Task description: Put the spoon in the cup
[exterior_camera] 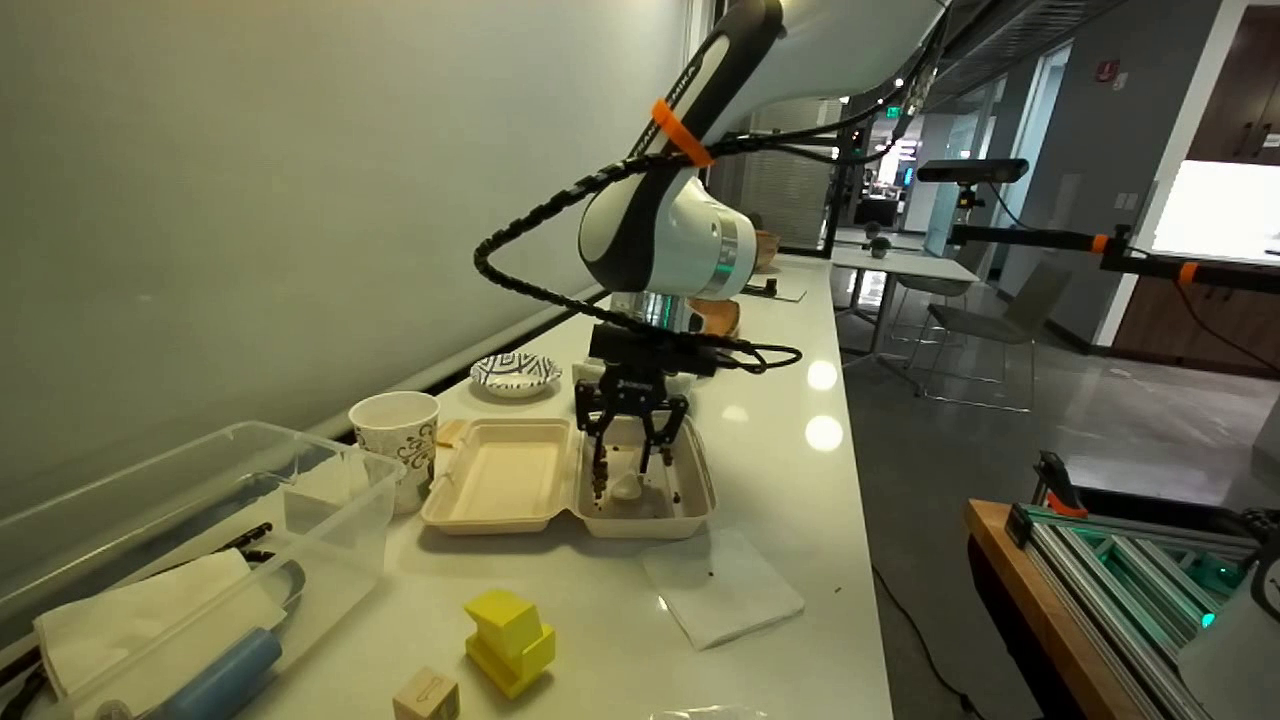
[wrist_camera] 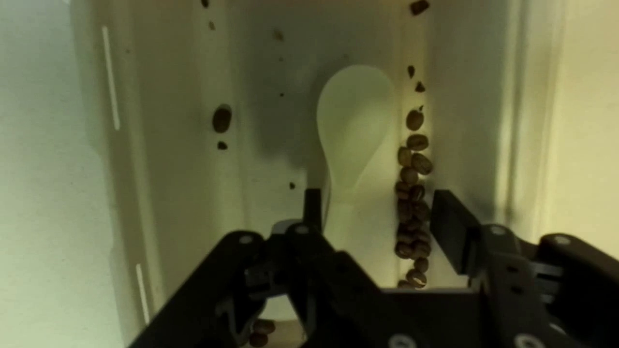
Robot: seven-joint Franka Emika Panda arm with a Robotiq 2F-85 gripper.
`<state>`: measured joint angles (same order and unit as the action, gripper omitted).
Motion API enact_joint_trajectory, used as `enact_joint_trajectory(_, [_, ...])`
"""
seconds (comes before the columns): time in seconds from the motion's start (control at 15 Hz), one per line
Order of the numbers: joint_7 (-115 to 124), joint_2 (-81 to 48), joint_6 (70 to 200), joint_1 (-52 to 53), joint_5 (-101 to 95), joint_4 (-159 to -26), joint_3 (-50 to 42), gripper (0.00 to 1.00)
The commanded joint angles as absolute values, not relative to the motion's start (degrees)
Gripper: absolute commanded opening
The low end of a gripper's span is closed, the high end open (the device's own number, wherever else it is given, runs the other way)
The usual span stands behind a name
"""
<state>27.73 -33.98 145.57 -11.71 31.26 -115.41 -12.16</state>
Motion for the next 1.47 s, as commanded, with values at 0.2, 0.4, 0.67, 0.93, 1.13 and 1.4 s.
enact_joint_trajectory(0.2, [29.94,-36.31,142.14,-12.28,28.64,-112.69,-12.04,0.45])
enact_joint_trajectory(0.4, [30.1,-36.71,141.63,-12.16,28.3,-112.18,-12.23,0.18])
enact_joint_trajectory(0.67, [30.73,-35.19,141.86,-11.77,28.13,-113.23,-12.58,0.01])
enact_joint_trajectory(0.93, [34.02,-29.68,145.75,-9.56,28.11,-116.98,-13.78,0.04])
enact_joint_trajectory(1.13, [36.34,-25.83,149.67,-7.39,26.25,-118.72,-14.46,0.04])
enact_joint_trajectory(1.4, [37.74,-24.03,164.08,-4.63,25.69,-119.51,-13.32,0.04])
